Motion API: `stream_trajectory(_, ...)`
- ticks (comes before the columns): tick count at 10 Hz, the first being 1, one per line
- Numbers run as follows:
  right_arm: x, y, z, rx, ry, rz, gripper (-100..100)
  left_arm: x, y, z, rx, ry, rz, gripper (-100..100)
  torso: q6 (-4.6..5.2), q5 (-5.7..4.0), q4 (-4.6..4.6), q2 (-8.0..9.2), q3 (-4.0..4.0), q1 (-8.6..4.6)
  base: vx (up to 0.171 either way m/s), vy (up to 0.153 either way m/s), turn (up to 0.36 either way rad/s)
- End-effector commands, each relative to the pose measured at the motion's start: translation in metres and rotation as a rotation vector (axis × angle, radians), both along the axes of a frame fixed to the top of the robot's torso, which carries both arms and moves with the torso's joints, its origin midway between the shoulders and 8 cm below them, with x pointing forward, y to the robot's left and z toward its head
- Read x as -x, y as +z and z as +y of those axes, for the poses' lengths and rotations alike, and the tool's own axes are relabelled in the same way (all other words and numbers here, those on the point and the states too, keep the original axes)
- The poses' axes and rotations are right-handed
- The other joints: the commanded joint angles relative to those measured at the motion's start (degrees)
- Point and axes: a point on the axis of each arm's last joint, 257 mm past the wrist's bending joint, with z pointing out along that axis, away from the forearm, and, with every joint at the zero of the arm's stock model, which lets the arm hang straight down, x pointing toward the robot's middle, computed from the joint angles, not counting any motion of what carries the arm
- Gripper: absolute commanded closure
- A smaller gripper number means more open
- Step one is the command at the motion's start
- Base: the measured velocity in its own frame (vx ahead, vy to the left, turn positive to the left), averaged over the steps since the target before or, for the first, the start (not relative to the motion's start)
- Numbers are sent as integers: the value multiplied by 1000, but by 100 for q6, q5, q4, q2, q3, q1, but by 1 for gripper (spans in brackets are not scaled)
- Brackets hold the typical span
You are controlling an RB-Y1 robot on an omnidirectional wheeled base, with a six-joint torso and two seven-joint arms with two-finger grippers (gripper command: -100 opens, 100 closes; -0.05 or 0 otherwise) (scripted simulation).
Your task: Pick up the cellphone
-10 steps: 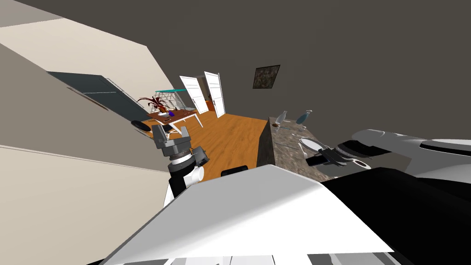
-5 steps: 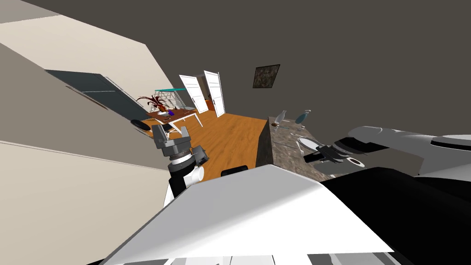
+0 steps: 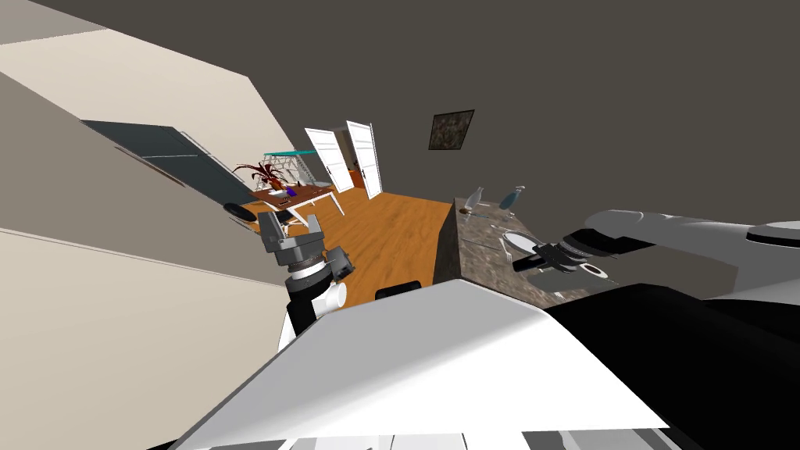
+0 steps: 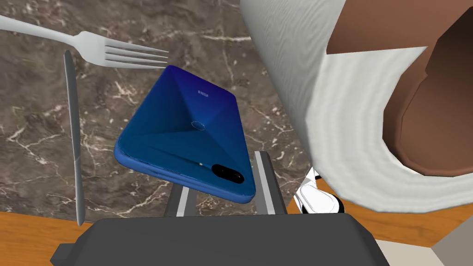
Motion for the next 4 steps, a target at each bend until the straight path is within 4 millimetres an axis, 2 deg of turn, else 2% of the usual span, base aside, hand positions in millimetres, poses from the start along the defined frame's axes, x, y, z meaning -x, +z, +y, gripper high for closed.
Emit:
stream_trajectory(1,-5,3,6,-3,-5,2,100,0,0,0,0,0,0,0,0,0,0,0,0,0,-40,-24,5)
stream_trajectory(3,-4,3,5,-4,-3,3,100,0,0,0,0,0,0,0,4,-1,0,1,1,0,-18,-11,2)
stream_trajectory(4,-5,3,5,-3,-4,2,0,0,0,0,0,0,0,0,5,-1,-1,-4,-2,2,0,0,0)
